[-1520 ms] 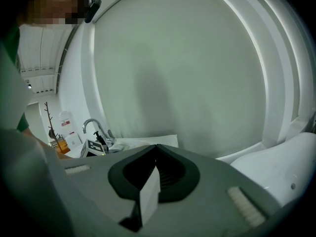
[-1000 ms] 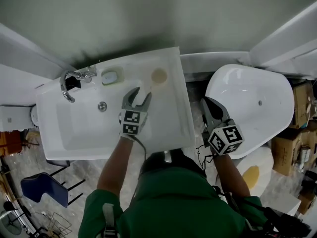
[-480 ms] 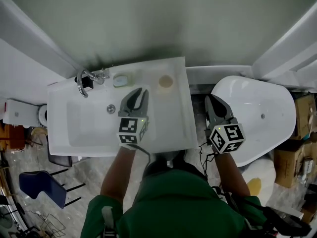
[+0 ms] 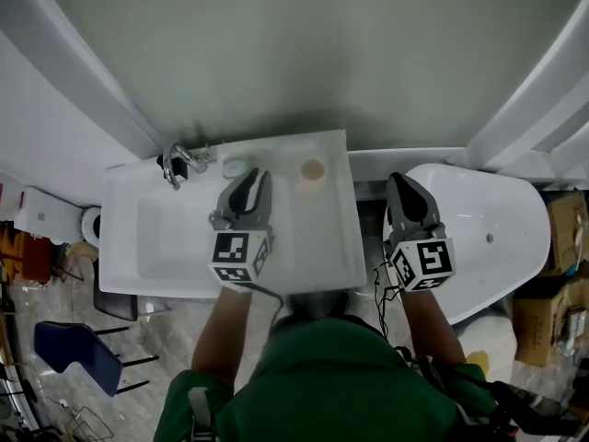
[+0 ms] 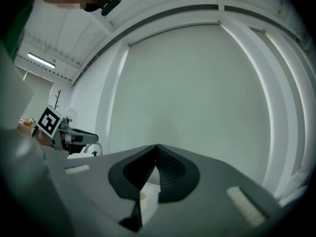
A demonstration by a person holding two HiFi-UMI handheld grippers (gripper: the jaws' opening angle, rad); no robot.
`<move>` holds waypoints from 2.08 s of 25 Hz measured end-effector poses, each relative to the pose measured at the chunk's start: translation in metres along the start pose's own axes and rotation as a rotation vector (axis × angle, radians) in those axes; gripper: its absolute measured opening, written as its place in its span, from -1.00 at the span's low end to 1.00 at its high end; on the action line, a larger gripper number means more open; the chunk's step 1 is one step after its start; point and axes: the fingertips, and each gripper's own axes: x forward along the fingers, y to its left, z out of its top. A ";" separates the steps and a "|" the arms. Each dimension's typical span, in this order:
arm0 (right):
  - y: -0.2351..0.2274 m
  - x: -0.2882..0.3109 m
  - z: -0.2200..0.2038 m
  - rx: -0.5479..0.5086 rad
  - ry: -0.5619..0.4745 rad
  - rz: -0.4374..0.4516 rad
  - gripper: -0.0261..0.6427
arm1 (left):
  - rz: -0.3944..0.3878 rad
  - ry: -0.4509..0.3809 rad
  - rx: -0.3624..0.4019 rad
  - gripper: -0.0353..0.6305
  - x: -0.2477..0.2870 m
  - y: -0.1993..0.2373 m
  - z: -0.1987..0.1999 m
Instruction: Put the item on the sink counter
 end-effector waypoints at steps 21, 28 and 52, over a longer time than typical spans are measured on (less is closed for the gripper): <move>0.011 0.005 0.045 -0.122 -0.095 0.021 -0.93 | 0.041 -0.062 0.045 -0.68 -0.016 0.007 0.040; 0.014 0.010 0.044 -0.126 -0.099 0.031 -0.93 | 0.046 -0.053 0.046 -0.68 -0.014 0.011 0.034; 0.012 0.014 0.042 -0.096 -0.101 0.024 -0.93 | 0.024 -0.043 0.019 -0.68 -0.002 0.011 0.025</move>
